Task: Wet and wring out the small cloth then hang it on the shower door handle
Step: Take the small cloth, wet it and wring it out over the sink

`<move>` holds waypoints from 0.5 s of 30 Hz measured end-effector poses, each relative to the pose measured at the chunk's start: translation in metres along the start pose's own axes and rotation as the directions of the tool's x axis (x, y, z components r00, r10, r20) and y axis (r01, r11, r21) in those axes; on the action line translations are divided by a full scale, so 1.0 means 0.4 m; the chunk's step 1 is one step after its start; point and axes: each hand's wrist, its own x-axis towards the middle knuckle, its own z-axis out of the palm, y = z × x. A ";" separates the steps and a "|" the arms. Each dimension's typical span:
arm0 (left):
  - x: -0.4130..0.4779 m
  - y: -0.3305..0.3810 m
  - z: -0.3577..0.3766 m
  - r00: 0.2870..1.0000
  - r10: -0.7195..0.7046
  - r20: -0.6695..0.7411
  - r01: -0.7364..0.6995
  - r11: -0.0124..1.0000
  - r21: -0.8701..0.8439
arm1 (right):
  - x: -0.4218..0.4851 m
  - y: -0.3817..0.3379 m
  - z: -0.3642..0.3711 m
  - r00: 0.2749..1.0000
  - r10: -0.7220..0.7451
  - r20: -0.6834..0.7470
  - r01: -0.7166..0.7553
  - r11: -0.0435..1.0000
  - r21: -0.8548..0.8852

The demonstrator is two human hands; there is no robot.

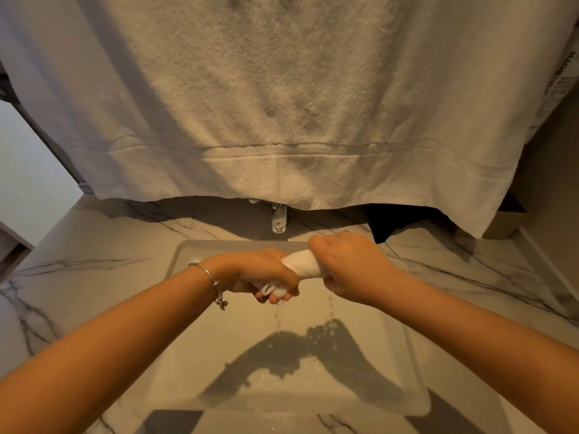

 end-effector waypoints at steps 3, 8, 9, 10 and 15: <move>-0.008 0.004 0.005 0.995 -0.037 0.098 0.047 0.993 -0.109 | 0.003 -0.001 -0.005 1.000 -0.004 -0.013 0.004 1.000 0.030; -0.017 -0.009 0.012 0.862 0.455 -0.224 -0.173 0.679 0.714 | 0.001 0.028 -0.034 0.934 0.111 0.341 -0.277 0.826 0.491; -0.019 -0.014 0.010 0.773 0.606 -0.188 -0.149 0.461 0.875 | 0.000 0.034 -0.038 0.916 0.114 0.384 -0.347 0.702 0.621; -0.022 -0.020 0.007 0.683 0.720 -0.120 -0.154 0.303 0.941 | -0.001 0.036 -0.040 0.905 0.104 0.412 -0.394 0.567 0.723; -0.029 -0.020 0.006 0.348 0.937 -0.038 -0.311 0.154 0.938 | -0.024 0.034 -0.017 0.775 -0.254 0.579 -0.603 -0.024 0.797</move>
